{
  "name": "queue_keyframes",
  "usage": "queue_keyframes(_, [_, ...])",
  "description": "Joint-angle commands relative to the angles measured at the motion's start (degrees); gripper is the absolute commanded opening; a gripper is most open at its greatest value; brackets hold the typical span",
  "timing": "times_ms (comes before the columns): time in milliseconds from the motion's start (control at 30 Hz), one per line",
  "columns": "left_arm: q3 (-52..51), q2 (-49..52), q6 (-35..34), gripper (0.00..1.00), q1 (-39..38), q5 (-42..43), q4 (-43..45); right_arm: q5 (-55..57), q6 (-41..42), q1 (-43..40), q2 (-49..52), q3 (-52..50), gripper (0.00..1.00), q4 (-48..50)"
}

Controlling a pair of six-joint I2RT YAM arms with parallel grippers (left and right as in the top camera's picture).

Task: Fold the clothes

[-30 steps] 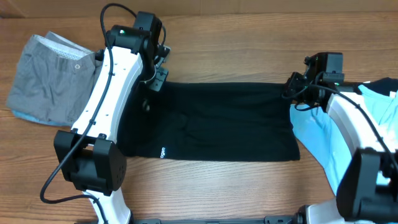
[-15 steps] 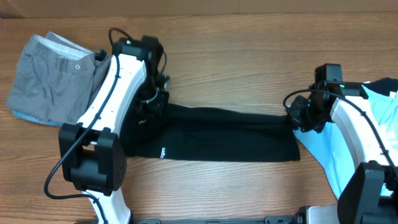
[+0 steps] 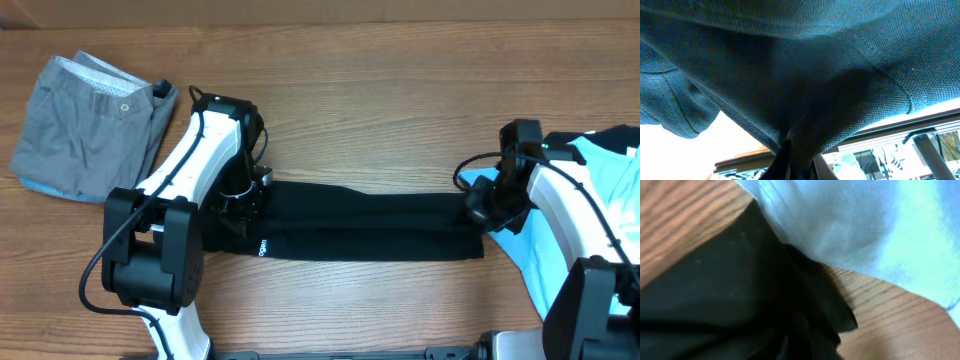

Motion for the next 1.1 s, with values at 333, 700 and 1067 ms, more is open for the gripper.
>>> queue_keyframes(333, [-0.59, -0.66, -0.90, 0.13, 0.59, -0.17, -1.03, 2.27, 0.44, -0.20, -0.74, -1.07, 0.40, 0.90])
queue_keyframes(700, [-0.55, -0.66, -2.47, 0.37, 0.63, -2.08, -0.50, -8.28, -1.31, -0.17, -0.68, -5.88, 0.40, 10.49])
queue_keyframes(1067, [-0.55, -0.66, -5.97, 0.40, 3.63, -2.16, 3.08, 4.63, 4.96, -0.24, -1.09, -6.05, 0.04, 6.03])
